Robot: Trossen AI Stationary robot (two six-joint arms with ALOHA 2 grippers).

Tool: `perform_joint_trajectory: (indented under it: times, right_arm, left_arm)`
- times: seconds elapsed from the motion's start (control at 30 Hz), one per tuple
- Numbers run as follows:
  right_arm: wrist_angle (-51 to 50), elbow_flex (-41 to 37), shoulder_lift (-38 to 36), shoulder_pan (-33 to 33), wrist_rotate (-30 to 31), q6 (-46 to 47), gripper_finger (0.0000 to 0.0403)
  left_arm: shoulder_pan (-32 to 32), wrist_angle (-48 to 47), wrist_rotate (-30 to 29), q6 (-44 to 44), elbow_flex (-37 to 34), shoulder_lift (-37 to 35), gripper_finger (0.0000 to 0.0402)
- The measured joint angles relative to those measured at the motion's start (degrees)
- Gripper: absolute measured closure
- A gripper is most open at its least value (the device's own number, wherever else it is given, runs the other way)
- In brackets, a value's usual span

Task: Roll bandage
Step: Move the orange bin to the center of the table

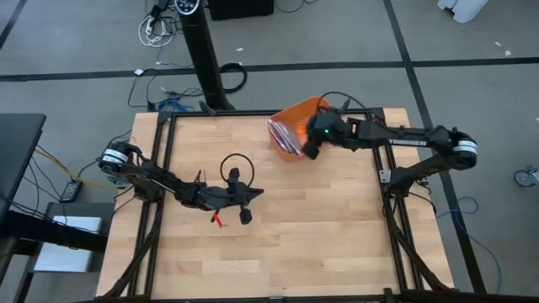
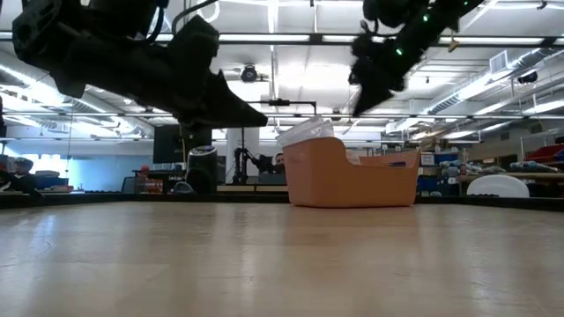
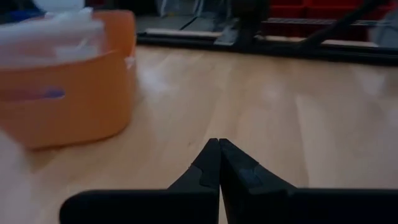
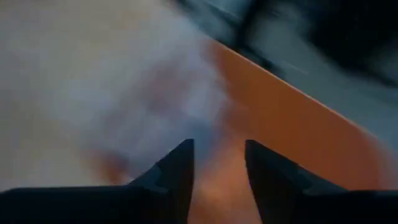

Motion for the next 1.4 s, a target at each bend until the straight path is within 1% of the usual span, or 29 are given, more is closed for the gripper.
perform_joint_trajectory:
  times: [0.03, 0.07, 0.1, 0.13, 0.2, 0.23, 0.27, 0.33, 0.37, 0.4, 0.53, 0.6, 0.77, 0.83, 0.93, 1.03, 1.17, 1.3, 1.4]
  right_arm:
    - [-3.9, 0.0, -0.5, -0.5, 5.9, 0.5, 0.0276]
    - [-7.9, 0.0, -0.8, -1.4, 10.4, 2.1, 0.0292]
    - [-11.2, 0.0, -1.1, -2.7, 13.3, 4.5, 0.0311]
    - [-13.9, 0.0, -1.3, -4.5, 14.7, 7.1, 0.0331]
    - [-18.5, -0.3, -1.5, -8.4, 15.3, 11.5, 0.0376]
    - [-19.4, -0.9, -1.5, -10.3, 15.3, 12.7, 0.0389]
    - [-19.6, -1.8, -1.4, -12.0, 15.7, 13.3, 0.0394]
    - [-19.5, -3.4, -1.4, -15.2, 15.7, 14.7, 0.0390]
    - [-19.3, -4.3, -1.4, -16.8, 15.0, 15.1, 0.0390]
    - [-18.7, -5.4, -1.4, -18.3, 12.9, 15.1, 0.0392]
    - [-13.2, -10.1, -1.5, -21.3, 0.5, 15.3, 0.0399]
    - [-11.8, -12.2, -1.4, -21.2, -3.7, 16.2, 0.0398]
    - [-8.5, -15.4, -2.3, -18.5, -10.0, 19.2, 0.0400]
    - [-6.2, -16.5, -3.0, -16.3, -12.8, 19.2, 0.0400]
    - [-2.3, -17.8, -4.0, -12.5, -14.9, 20.3, 0.0401]
    - [0.3, -18.2, -5.0, -7.8, -14.9, 21.8, 0.0401]
    - [3.7, -18.2, -7.3, -1.4, -11.5, 22.7, 0.0401]
    - [5.6, -18.2, -10.2, 4.0, -8.8, 22.8, 0.0401]
    - [5.4, -18.2, -12.6, 7.2, -6.5, 23.0, 0.0402]
  left_arm:
    - [0.1, -0.7, -0.7, -0.9, 0.0, 0.0, 0.0396]
    - [0.1, -0.9, -1.3, -1.7, -0.1, 0.0, 0.0396]
    - [0.2, -1.0, -1.7, -2.1, -0.2, 0.0, 0.0396]
    - [0.3, -0.6, -1.8, -2.2, -0.2, 0.0, 0.0396]
    - [1.0, -0.1, -1.7, -2.2, -0.2, 0.0, 0.0396]
    - [1.5, -0.1, -1.1, -2.3, -0.2, 0.0, 0.0396]
    - [2.1, -0.2, 0.1, -2.3, -0.2, 0.0, 0.0396]
    - [3.2, -0.2, 2.6, -2.3, -0.2, 0.0, 0.0396]
    - [3.6, -0.1, 3.5, -2.3, -0.1, 0.0, 0.0396]
    - [4.0, -0.1, 4.2, -2.2, 0.0, 0.0, 0.0396]
    - [5.5, 0.0, 6.1, -0.9, 0.6, 0.3, 0.0396]
    - [6.3, -0.2, 6.3, -0.5, 0.9, 1.0, 0.0396]
    - [8.1, 0.1, 6.1, -0.7, 2.4, 5.6, 0.0396]
    - [8.7, 1.4, 4.1, -0.8, 3.1, 8.1, 0.0396]
    - [9.9, 5.6, 1.3, -0.7, 4.4, 11.1, 0.0396]
    - [11.4, 9.7, 1.3, -0.3, 6.4, 14.4, 0.0396]
    - [13.7, 13.0, 1.3, 0.8, 10.2, 19.1, 0.0396]
    - [15.8, 13.7, 0.6, 0.9, 14.8, 22.8, 0.0396]
    - [16.9, 13.1, -1.5, 1.2, 17.7, 25.0, 0.0396]
